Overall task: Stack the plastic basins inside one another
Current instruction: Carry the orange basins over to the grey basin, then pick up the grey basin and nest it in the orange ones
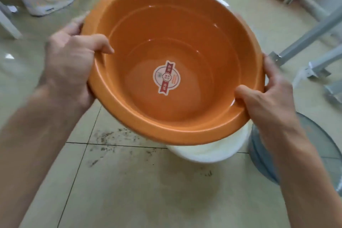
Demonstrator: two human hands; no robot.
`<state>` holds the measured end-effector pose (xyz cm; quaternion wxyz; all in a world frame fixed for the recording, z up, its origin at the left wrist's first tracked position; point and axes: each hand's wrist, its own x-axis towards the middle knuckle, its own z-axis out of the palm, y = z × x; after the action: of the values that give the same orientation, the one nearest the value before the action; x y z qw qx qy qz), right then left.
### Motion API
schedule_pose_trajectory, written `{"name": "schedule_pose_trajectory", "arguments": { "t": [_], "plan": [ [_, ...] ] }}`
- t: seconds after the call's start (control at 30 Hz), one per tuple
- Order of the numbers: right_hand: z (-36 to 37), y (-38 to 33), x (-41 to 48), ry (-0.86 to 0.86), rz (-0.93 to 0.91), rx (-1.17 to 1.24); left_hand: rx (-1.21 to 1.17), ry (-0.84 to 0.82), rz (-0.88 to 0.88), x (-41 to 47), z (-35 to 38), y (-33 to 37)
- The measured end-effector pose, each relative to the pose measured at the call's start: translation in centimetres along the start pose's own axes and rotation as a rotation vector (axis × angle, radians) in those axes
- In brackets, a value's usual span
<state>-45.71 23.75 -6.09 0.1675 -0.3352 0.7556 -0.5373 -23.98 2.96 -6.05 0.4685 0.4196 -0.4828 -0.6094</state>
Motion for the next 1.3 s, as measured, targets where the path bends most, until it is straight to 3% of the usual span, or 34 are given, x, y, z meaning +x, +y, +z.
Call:
{"name": "schedule_pose_trajectory", "arguments": {
  "t": [0.1, 0.23, 0.4, 0.5, 0.83, 0.93, 1.0, 1.07, 1.17, 1.3],
  "plan": [
    [-2.4, 2.4, 0.2, 0.052, 0.135, -0.077, 0.021, -0.138, -0.039, -1.9, 4.9, -2.7],
    [-3.4, 5.5, -0.5, 0.031, 0.236, -0.144, 0.106, -0.081, -0.177, -2.9, 6.2, -8.7],
    [-0.8, 9.3, -1.0, 0.024, 0.286, -0.307, 0.292, -0.047, -0.176, -3.6, 4.8, -13.2],
    [0.7, 11.4, -1.2, 0.03, 0.334, -0.517, 0.336, -0.061, -0.206, -3.5, 4.0, -14.8],
    [0.5, 13.0, -1.4, 0.053, 0.359, -0.606, 0.384, -0.045, -0.165, -3.7, 4.3, -15.2],
    [-3.5, 13.8, -1.9, 0.295, 0.417, -0.616, 0.394, -0.041, -0.157, -3.8, 4.4, -15.3],
    [-7.5, 15.3, -2.5, 0.553, 0.523, -0.591, 0.402, -0.04, -0.157, -3.9, 4.5, -15.3],
    [-11.1, 16.7, -3.3, 0.703, 0.669, -0.612, 0.413, -0.043, -0.167, -4.0, 4.5, -15.4],
    [-14.5, 19.0, -4.8, 0.685, 0.871, -0.621, 0.401, -0.054, -0.181, -3.8, 4.2, -16.0],
    [-15.8, 21.2, -6.4, 0.696, 0.883, -0.425, 0.317, 0.023, -0.231, -3.4, 3.7, -16.8]
  ]
}}
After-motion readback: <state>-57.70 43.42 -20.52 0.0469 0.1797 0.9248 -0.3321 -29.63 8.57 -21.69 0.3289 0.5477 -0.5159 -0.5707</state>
